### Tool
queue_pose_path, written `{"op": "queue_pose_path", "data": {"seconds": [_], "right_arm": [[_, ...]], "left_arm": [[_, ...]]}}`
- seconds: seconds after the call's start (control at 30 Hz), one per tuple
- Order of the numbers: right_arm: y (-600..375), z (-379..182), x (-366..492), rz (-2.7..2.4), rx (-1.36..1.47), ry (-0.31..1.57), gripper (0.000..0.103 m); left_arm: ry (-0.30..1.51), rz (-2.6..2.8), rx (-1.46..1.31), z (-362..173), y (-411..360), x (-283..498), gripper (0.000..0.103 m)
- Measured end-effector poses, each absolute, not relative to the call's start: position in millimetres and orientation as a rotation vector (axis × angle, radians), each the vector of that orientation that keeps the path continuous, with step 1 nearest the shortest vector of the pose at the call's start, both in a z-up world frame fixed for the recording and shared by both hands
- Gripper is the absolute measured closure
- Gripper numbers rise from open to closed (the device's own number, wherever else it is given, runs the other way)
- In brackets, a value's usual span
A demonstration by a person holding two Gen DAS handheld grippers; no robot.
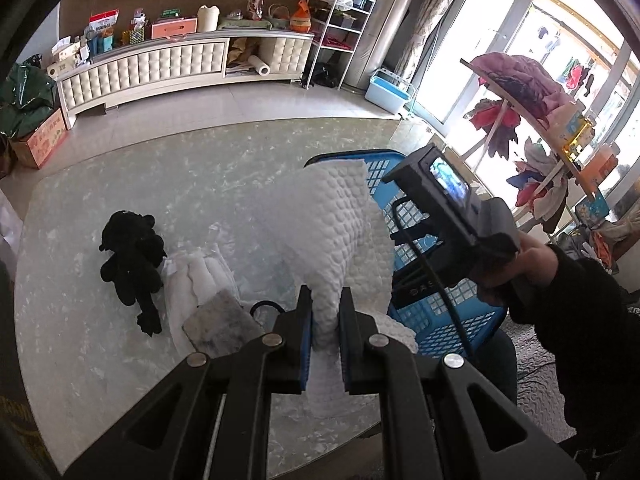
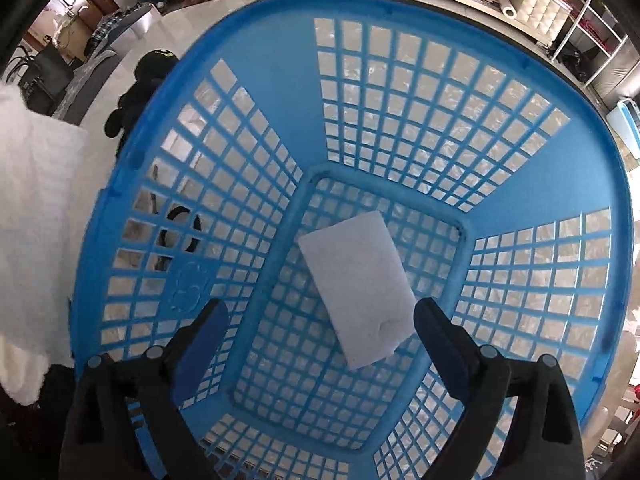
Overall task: Organize soft objects
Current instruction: 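Lift the white quilted towel with the left gripper toward the blue basket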
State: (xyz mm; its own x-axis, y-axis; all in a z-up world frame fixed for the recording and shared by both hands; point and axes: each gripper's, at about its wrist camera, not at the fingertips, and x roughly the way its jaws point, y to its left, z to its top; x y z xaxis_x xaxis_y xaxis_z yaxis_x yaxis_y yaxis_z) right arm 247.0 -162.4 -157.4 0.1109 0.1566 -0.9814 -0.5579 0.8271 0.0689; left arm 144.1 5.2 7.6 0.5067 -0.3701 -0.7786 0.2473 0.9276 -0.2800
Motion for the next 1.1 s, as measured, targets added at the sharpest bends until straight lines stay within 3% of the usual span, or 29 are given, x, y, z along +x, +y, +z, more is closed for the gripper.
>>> {"op": "queue_pose_path", "data": {"seconds": [0.1, 1.1], "right_arm": [[-159.7, -143.7, 244.1, 0.587, -0.346, 1.368, 0.004], [-256.6, -28.5, 172.1, 0.538, -0.273, 1.194, 0.004]], "left_arm": [[0.967, -0.374, -0.142, 8.8, 6.0, 144.6, 0.093], [0.955, -0.508, 0.0, 34.5, -89.6, 137.8, 0.093]]}}
